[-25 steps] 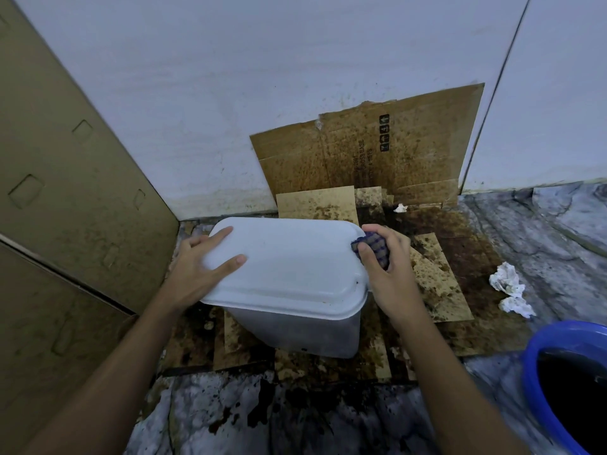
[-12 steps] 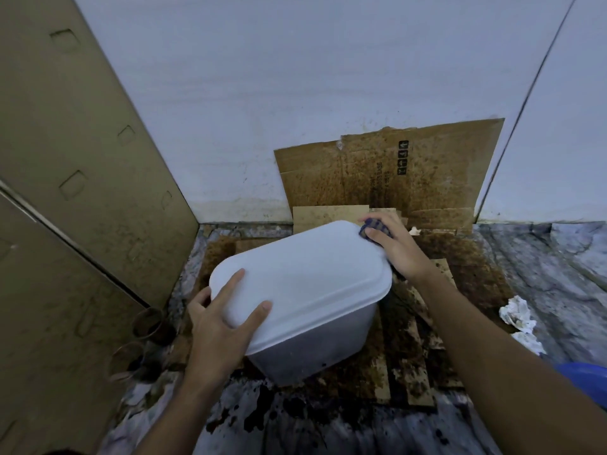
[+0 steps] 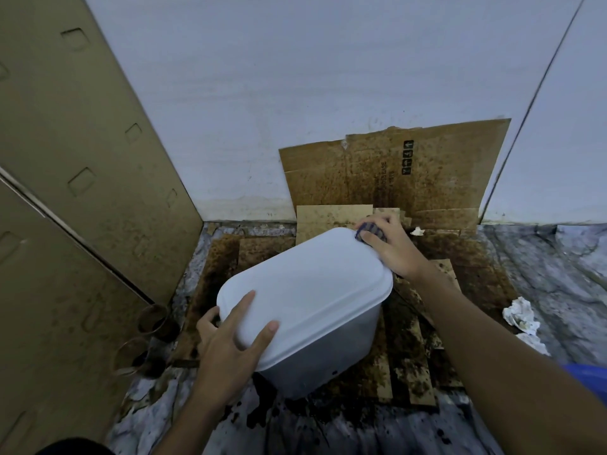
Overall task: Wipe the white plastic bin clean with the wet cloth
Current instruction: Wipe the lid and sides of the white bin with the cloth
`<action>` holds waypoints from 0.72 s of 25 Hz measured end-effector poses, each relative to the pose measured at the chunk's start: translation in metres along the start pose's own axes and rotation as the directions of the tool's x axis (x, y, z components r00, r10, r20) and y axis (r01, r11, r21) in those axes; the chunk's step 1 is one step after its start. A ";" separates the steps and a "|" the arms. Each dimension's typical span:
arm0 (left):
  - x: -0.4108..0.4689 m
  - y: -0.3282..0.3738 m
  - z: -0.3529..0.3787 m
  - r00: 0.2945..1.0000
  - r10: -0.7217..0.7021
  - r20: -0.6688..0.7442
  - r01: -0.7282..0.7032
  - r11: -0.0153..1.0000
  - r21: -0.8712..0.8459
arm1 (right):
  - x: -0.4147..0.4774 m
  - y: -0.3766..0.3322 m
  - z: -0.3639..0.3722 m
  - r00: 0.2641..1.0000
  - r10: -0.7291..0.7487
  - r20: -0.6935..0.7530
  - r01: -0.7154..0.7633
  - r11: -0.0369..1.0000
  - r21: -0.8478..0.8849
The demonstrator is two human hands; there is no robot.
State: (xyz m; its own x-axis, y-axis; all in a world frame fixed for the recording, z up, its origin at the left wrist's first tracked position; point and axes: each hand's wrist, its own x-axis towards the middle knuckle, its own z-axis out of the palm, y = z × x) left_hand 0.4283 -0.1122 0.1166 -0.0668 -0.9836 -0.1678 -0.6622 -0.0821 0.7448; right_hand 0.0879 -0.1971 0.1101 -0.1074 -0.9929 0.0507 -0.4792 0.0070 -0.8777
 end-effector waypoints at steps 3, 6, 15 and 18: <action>0.007 -0.009 -0.002 0.997 0.033 0.068 -0.043 0.987 0.156 | -0.017 0.000 -0.003 0.997 0.019 -0.070 -0.024 0.997 -0.072; 0.015 -0.001 -0.008 0.990 0.050 0.135 -0.079 0.972 0.222 | -0.040 -0.010 -0.005 0.995 0.001 -0.096 -0.007 0.998 -0.065; 0.106 0.041 -0.008 0.889 0.188 0.416 -0.377 0.819 0.434 | -0.115 -0.046 0.047 0.939 0.095 -0.332 -0.048 0.988 0.148; 0.119 0.044 -0.006 0.834 0.234 0.500 -0.448 0.816 0.365 | -0.127 -0.045 0.074 0.865 0.218 -0.452 -0.188 0.976 0.111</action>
State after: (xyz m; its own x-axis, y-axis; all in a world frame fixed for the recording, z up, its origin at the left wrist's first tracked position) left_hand 0.3964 -0.2335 0.1332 -0.5838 -0.7591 -0.2880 -0.7828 0.4322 0.4476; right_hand 0.1873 -0.0798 0.1084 -0.5911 -0.8038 0.0677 -0.3506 0.1804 -0.9190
